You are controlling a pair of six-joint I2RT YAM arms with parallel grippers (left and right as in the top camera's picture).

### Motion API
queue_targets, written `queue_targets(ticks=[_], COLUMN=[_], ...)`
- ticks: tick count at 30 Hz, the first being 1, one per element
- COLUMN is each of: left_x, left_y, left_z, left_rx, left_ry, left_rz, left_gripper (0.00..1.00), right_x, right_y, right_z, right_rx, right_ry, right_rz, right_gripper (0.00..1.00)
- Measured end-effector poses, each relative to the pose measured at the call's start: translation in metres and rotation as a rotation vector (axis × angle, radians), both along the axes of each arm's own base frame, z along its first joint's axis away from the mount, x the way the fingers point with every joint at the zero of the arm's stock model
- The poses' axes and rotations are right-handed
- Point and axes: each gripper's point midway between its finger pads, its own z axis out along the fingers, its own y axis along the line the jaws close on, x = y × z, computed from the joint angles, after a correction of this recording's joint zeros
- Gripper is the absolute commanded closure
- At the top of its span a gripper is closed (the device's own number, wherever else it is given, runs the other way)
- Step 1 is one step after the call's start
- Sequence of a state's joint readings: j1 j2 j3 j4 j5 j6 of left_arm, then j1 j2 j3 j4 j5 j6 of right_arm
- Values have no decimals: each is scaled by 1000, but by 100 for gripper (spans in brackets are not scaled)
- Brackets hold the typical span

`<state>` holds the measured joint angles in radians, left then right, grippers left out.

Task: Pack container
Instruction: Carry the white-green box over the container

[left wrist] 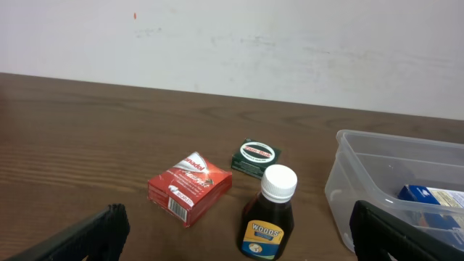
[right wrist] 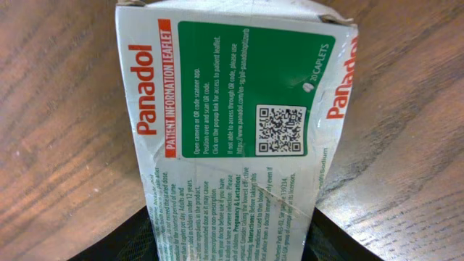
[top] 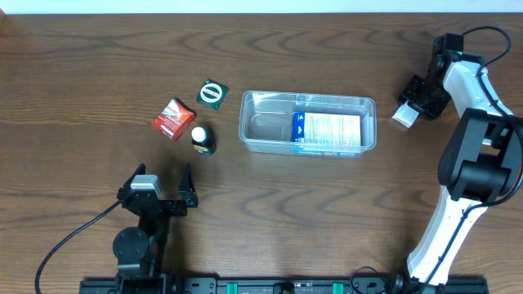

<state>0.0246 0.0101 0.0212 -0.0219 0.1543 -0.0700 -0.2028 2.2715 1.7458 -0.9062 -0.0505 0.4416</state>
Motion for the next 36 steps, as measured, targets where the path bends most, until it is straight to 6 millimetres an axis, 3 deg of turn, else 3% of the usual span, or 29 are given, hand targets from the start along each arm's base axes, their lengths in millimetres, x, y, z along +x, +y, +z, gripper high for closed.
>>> queue_targets(ticks=[5, 9, 12, 17, 22, 26, 30, 36], left_x=[0, 0, 0, 0, 0, 0, 0, 0], left_y=[0, 0, 0, 0, 0, 0, 0, 0], left_z=[0, 0, 0, 0, 0, 0, 0, 0], left_rx=[0, 0, 0, 0, 0, 0, 0, 0], left_ry=[0, 0, 0, 0, 0, 0, 0, 0], left_rz=[0, 0, 0, 0, 0, 0, 0, 0], left_gripper=[2, 2, 2, 2, 2, 2, 2, 2], right_x=[-4, -7, -6, -4, -17, -35, -55, -77], right_y=[1, 2, 3, 13, 49, 90, 132, 186], right_z=[1, 13, 46, 129, 199, 230, 242, 236], right_rx=[1, -2, -16, -39, -43, -49, -53, -54], right_ry=[15, 9, -46, -219, -364, -411, -418, -387], right_rz=[36, 65, 83, 144, 306, 483, 685, 975], right_gripper=[47, 48, 49, 50, 50, 51, 51, 50])
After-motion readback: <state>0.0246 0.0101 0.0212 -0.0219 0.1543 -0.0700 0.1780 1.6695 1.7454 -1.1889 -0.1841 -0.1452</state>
